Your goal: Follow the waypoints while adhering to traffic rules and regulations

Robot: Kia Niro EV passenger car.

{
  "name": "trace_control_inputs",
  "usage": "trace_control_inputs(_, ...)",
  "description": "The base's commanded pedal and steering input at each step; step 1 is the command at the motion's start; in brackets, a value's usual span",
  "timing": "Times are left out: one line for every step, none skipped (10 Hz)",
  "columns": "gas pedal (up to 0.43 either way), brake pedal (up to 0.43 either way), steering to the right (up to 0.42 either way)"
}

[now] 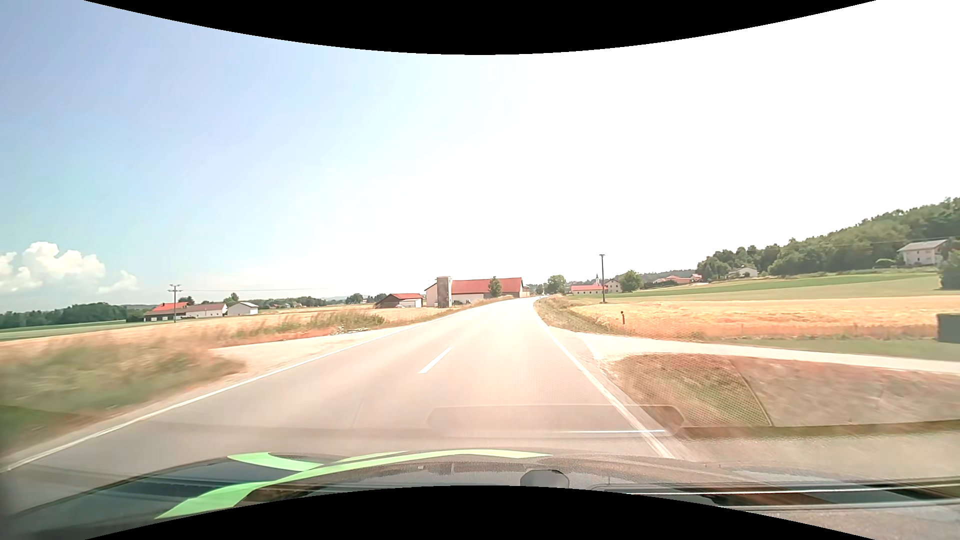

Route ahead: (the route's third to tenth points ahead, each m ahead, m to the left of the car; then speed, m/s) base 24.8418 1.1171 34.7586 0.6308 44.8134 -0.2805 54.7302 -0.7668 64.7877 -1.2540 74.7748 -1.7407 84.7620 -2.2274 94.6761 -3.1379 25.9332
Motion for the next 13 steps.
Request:
trace_control_inputs(0.248, 0.0, 0.003)
trace_control_inputs(0.28, 0.0, 0.004)
trace_control_inputs(0.299, 0.0, 0.005)
trace_control_inputs(0.311, 0.0, 0.004)
trace_control_inputs(0.331, 0.0, 0.005)
trace_control_inputs(0.35, 0.0, 0.005)
trace_control_inputs(0.358, 0.0, 0.005)
trace_control_inputs(0.358, 0.0, 0.005)
trace_control_inputs(0.37, 0.0, 0.005)
trace_control_inputs(0.37, 0.0, 0.005)
trace_control_inputs(0.37, 0.0, 0.004)
trace_control_inputs(0.339, 0.0, 0.004)
trace_control_inputs(0.299, 0.0, 0.004)
